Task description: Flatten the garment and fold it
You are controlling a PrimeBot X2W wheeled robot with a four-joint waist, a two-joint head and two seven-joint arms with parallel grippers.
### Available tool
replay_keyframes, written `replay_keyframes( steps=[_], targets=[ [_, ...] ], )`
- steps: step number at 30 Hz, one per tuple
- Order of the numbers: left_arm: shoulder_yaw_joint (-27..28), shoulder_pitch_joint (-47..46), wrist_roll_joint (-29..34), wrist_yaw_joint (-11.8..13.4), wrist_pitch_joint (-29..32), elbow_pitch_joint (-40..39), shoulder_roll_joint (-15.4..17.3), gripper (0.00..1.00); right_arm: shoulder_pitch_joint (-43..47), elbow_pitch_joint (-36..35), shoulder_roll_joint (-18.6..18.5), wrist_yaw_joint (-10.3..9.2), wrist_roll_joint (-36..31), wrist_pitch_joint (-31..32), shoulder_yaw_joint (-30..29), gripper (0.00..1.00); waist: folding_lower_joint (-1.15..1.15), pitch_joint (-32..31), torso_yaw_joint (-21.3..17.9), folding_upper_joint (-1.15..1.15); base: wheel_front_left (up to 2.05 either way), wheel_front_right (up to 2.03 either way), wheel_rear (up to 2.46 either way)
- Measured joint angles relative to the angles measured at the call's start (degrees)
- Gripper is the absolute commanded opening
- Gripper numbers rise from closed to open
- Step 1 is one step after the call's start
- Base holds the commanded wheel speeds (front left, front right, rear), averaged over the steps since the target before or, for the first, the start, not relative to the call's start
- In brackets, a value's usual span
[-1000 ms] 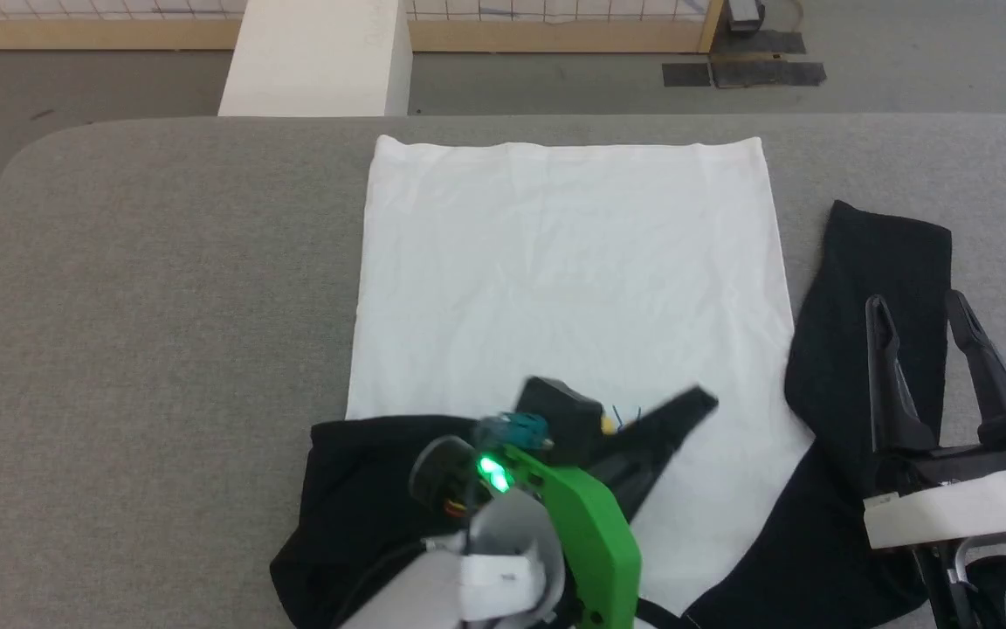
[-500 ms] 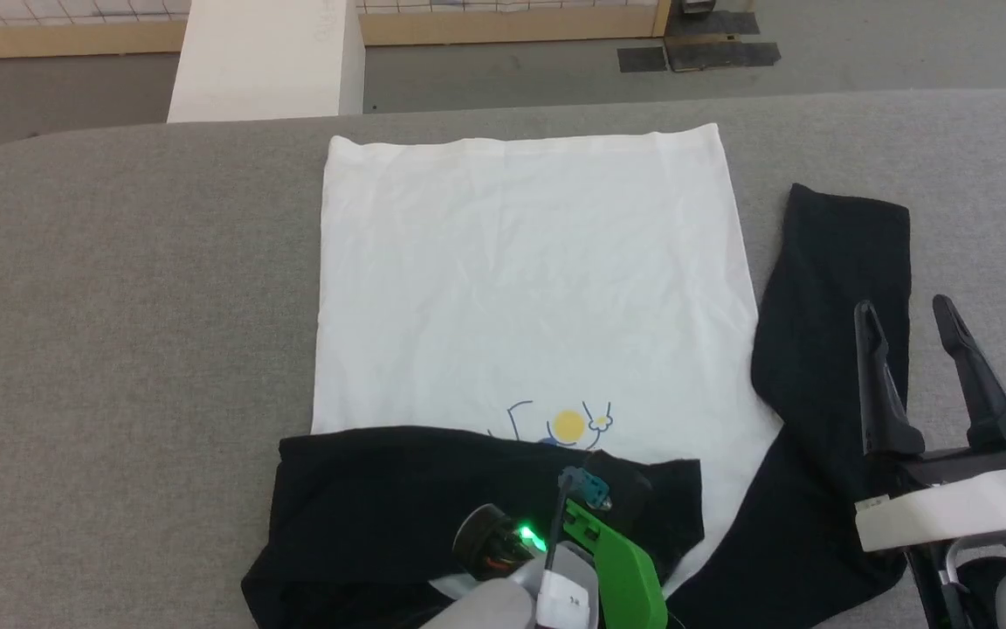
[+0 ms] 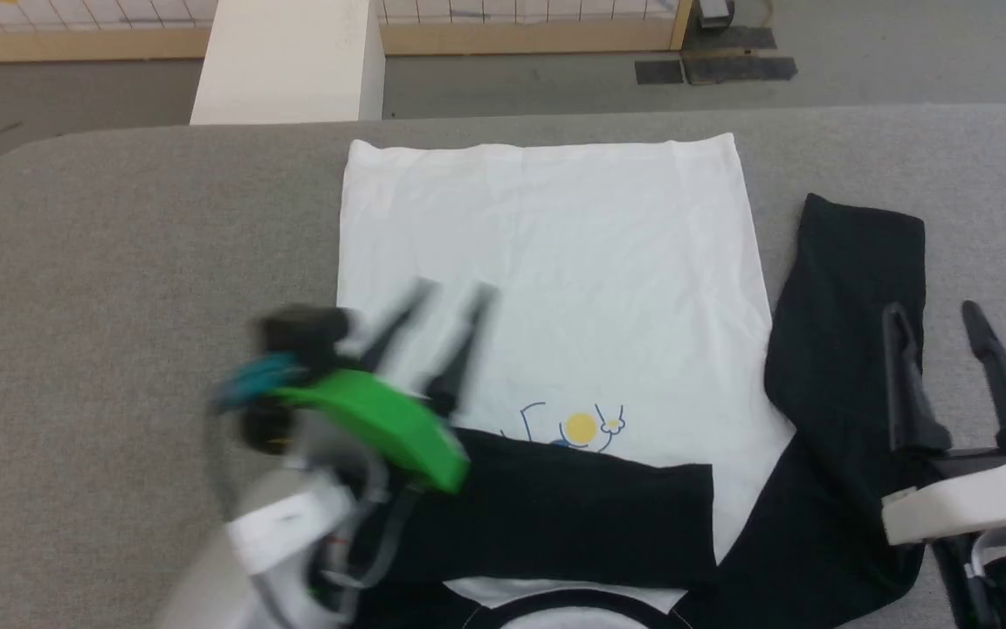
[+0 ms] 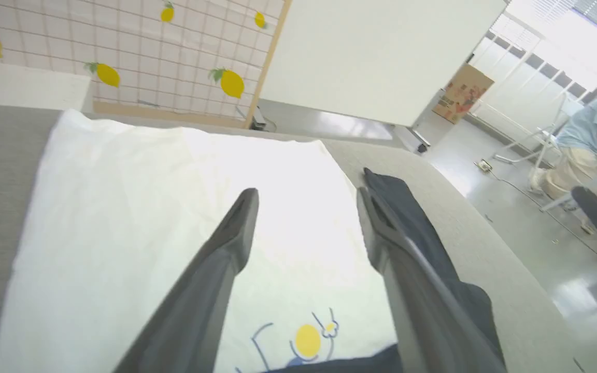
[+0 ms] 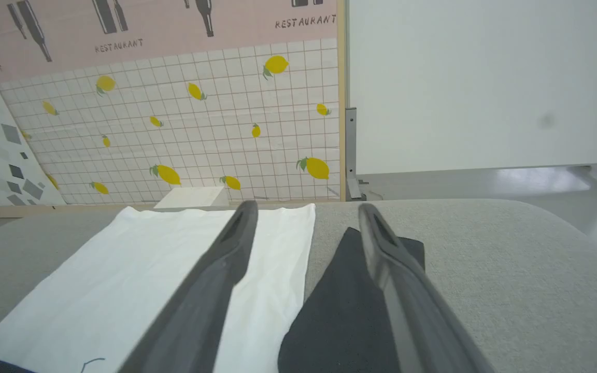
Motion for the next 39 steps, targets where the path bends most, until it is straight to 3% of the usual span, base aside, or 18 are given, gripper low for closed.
replay_keyframes(
  steps=[5,11,13,19,30,33,34,39],
  targets=[
    [9.2,2.1,5.2,4.0,-12.8,1.5,6.8,1.0,-4.3,3.4,-0.6,0.0,0.2,4.8,-2.9,1.0,0.0,1.9,0.3,0.0,0.0,0.0,0.0],
    [15.8,4.6,7.8,4.9,-17.1,4.8,8.6,1.0,-13.7,11.7,-4.6,0.0,1.5,12.8,-5.4,1.0,0.01,4.9,0.6,0.0,0.0,0.0,0.0],
    [21.6,5.6,12.4,3.2,-17.3,1.1,6.3,1.0,-28.6,25.1,-7.3,-0.01,2.2,22.3,-13.0,1.0,0.0,9.7,1.4,0.0,0.0,0.0,0.0],
    [26.1,5.5,16.3,0.0,-17.3,-1.1,2.3,1.0,-40.5,36.9,-8.6,-0.01,-3.3,30.5,-22.8,1.0,0.01,15.5,3.4,0.0,0.0,0.0,0.0],
    [29.9,5.5,19.5,-3.8,-17.3,-1.3,-0.9,1.0,-46.4,41.1,-9.2,-0.01,-6.4,39.1,-28.1,1.0,0.01,19.8,6.2,0.0,0.0,0.0,0.0],
    [30.5,5.5,20.4,-4.4,-17.3,-1.2,-1.2,1.0,-47.0,40.6,-9.8,-0.01,-6.0,41.1,-27.2,0.04,0.01,20.1,6.3,0.0,0.0,0.0,0.0],
    [30.6,5.5,20.6,-4.5,-17.3,-1.2,-1.3,1.0,-47.0,40.5,-10.0,-0.01,-5.9,41.7,-26.7,0.0,0.01,20.2,6.2,0.0,0.0,0.0,0.0],
    [31.5,5.6,21.3,-5.1,-17.3,-0.4,-2.0,1.0,-45.1,38.4,-10.4,0.0,-4.6,40.5,-25.3,0.0,0.01,19.1,5.8,0.0,0.0,0.0,0.0]
  ],
)
